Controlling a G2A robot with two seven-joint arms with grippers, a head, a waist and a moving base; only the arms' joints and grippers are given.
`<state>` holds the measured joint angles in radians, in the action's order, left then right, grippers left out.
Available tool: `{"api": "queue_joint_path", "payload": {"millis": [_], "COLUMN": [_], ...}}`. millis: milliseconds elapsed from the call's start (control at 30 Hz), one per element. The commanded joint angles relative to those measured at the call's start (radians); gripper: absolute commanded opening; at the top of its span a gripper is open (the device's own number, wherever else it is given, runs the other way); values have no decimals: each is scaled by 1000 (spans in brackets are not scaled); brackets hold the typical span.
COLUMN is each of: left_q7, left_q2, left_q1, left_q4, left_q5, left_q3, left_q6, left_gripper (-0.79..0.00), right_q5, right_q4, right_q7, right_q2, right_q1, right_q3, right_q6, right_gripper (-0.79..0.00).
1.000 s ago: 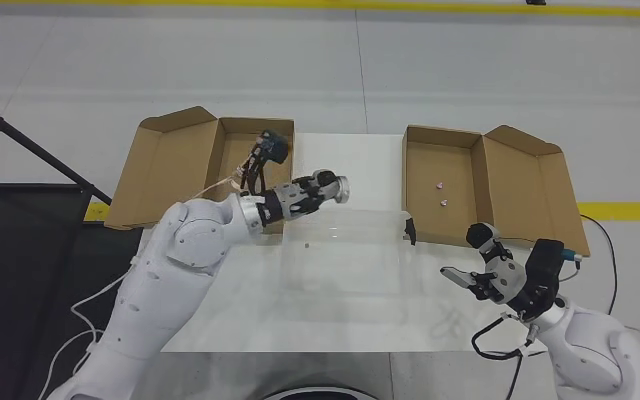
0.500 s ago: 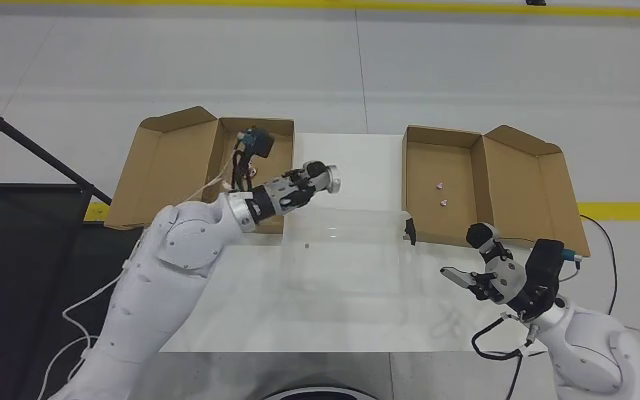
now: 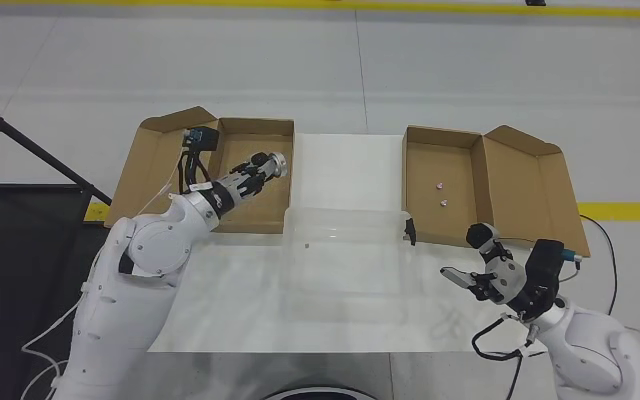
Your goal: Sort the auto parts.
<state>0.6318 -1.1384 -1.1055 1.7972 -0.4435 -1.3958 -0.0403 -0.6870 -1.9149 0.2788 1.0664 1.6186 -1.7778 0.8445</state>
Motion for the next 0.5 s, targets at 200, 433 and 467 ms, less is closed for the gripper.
{"api": "queue_joint_path", "payload": {"millis": [200,433,467], "left_q7": [-5,31,46], "left_q2": [-1,-11,-12], "left_q1": [-2,94,111], "left_q4": [-8,-127,-150], "left_q5": [-13,-131,-153], "left_q3": [8,71,76], "left_q6": [40,310,346], "left_gripper": [-785,-785,-785], "right_q5": [0,0,0], "right_q4": [0,0,0], "right_q7": [0,0,0], "right_q2": [0,0,0], "right_q1": [0,0,0], "right_q3": [0,0,0], "right_q6": [0,0,0], "right_gripper": [0,0,0]}}
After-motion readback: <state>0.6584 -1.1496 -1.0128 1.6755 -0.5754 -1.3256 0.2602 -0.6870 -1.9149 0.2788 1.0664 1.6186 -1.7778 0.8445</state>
